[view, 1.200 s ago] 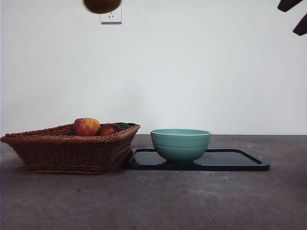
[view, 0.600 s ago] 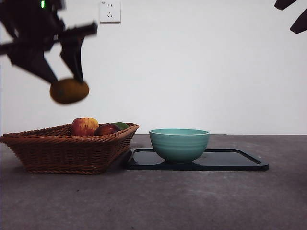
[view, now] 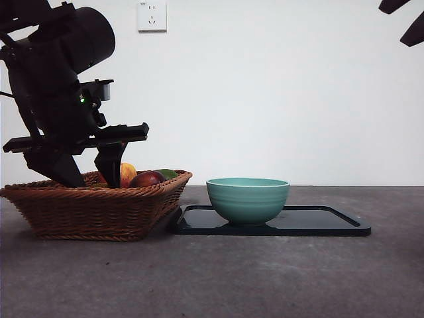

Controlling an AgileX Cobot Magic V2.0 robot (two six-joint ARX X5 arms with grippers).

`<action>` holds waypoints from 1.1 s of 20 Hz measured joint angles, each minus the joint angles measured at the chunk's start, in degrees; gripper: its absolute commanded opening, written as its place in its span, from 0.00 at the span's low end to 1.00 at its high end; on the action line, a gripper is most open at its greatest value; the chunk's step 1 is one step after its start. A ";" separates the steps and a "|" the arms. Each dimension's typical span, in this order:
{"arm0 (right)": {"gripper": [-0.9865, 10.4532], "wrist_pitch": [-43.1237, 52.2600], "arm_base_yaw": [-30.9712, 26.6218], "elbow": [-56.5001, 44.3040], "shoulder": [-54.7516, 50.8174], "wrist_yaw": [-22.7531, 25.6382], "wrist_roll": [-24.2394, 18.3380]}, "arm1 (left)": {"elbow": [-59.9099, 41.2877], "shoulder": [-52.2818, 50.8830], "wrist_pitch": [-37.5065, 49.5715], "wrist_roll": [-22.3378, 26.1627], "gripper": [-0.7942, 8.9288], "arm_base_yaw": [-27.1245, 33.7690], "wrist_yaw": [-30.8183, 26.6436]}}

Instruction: Pick up the wifruite, put it on the bowl, pick up the plate, put it on desk

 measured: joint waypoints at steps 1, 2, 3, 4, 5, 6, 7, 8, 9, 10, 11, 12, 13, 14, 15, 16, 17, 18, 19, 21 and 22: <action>0.29 0.00 0.00 0.00 0.00 0.00 0.00 | 0.00 0.00 -0.04 0.00 0.39 0.00 0.00; 0.29 0.00 0.00 0.00 0.00 0.00 0.00 | 0.00 0.00 -0.13 -0.02 0.46 -0.02 0.02; 0.29 0.00 0.00 0.00 0.00 0.00 0.00 | 0.00 0.00 -0.39 0.00 0.47 -0.02 0.00; 0.29 0.00 0.00 0.00 0.00 0.00 0.00 | 0.00 0.00 -0.48 -0.02 0.47 -0.02 0.00; 0.29 0.00 0.00 0.00 0.00 0.00 0.00 | 0.00 -0.11 -0.52 -0.02 0.47 -0.02 0.00; 0.29 0.00 0.00 0.00 0.00 0.00 0.02 | 0.00 -0.98 -0.74 0.00 0.47 -0.04 0.00; 0.29 0.00 0.00 0.00 0.00 0.00 0.02 | 0.00 -2.93 -0.81 0.02 0.47 -0.04 0.02; 0.29 0.00 0.00 0.00 0.00 0.00 0.00 | 0.00 -5.64 -0.74 0.22 0.47 -0.07 0.02; 0.29 0.00 0.00 0.00 0.00 0.00 0.00 | 0.00 -8.33 -1.16 0.52 0.47 -0.07 0.04; 0.29 0.00 0.00 0.00 0.00 0.00 0.02 | 0.00 -11.17 -2.29 0.85 0.47 -0.11 0.26; 0.29 0.00 0.00 0.00 0.00 0.00 0.02 | 0.00 -14.27 -4.42 1.51 0.47 -0.15 1.66; 0.29 0.00 0.00 0.00 0.00 0.00 0.02 | 0.00 -17.11 -6.32 2.10 0.47 -0.24 3.72; 0.29 0.07 0.00 0.00 0.00 0.00 0.02 | 0.00 -20.39 -8.50 2.95 0.47 -0.42 6.64; 0.29 0.42 0.00 0.00 0.00 0.00 0.02 | 0.00 -23.63 -10.86 3.65 0.47 -0.55 9.81; 0.29 0.96 0.00 0.00 0.00 0.00 0.00 | 0.00 -26.16 -13.16 4.50 0.47 -0.57 12.31; 0.29 1.38 0.00 0.00 0.00 0.00 0.02 | 0.00 -28.52 -15.52 5.57 0.47 -0.61 14.69; 0.29 1.55 0.00 0.00 0.00 0.00 0.02 | 0.00 -30.45 -17.49 6.88 0.47 -0.61 17.33; 0.29 1.70 0.00 0.00 0.00 0.00 0.02 | 0.00 -31.91 -19.10 8.04 0.47 -0.63 19.98; 0.29 1.77 0.00 0.00 0.00 0.00 0.02 | 0.00 -33.40 -20.85 9.33 0.47 -0.70 22.71; 0.29 1.77 0.00 0.00 0.00 0.00 0.02 | 0.00 -36.09 -24.15 12.15 0.47 -0.72 27.61; 0.29 1.77 0.00 0.00 0.00 0.00 0.02 | 0.00 -37.22 -25.64 13.60 0.47 -0.72 29.62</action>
